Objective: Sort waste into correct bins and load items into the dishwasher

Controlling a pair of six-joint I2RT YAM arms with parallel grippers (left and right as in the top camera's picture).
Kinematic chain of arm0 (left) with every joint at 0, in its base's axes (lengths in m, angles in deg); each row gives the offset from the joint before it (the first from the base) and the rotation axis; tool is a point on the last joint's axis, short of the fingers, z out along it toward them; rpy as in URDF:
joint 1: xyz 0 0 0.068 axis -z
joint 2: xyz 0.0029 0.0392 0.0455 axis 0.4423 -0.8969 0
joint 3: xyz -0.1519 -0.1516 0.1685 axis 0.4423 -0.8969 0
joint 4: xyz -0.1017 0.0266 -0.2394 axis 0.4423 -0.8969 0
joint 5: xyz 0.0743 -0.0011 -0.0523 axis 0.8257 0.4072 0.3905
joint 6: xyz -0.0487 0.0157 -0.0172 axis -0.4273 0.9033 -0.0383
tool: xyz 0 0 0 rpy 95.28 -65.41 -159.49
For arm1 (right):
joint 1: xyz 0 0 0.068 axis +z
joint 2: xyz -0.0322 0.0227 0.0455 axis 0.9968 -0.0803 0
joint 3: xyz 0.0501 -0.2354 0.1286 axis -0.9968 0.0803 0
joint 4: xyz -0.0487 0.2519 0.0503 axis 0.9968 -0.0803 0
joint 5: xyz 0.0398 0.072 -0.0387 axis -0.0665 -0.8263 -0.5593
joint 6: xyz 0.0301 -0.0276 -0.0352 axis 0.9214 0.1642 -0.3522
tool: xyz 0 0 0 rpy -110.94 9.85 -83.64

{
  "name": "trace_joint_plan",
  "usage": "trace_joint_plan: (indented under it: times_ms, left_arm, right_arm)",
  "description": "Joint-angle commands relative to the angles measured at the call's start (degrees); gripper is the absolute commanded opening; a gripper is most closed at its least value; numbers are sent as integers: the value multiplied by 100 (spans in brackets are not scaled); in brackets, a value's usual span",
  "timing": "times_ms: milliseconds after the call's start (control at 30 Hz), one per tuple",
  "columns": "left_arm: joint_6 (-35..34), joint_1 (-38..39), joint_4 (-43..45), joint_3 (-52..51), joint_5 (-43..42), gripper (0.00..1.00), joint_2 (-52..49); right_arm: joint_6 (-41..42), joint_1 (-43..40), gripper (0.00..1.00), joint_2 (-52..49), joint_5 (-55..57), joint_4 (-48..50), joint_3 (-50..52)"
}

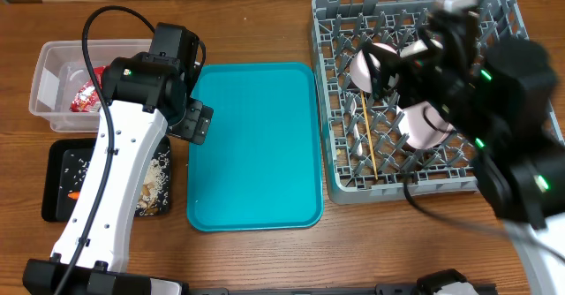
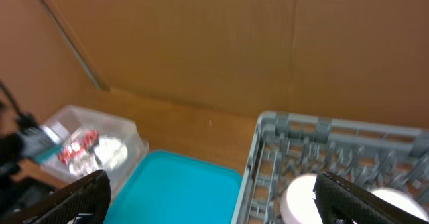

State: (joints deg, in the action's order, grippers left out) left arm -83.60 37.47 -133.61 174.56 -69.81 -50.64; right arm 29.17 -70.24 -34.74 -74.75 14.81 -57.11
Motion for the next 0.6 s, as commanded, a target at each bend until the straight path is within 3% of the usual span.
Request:
trace_joint_plan:
  times_ms: [0,233,567]
  left_arm:
    - [90,4,-11,101,35,100,61]
    - [90,4,-9,101,35,100,61]
    - [90,4,-9,101,35,100,61]
  right_arm:
    - [-11,42,100,588,131,9,118]
    - [-9,-59,100,2009,129,35,1123]
    - [-2,-503,100,4269,118,763,3585]
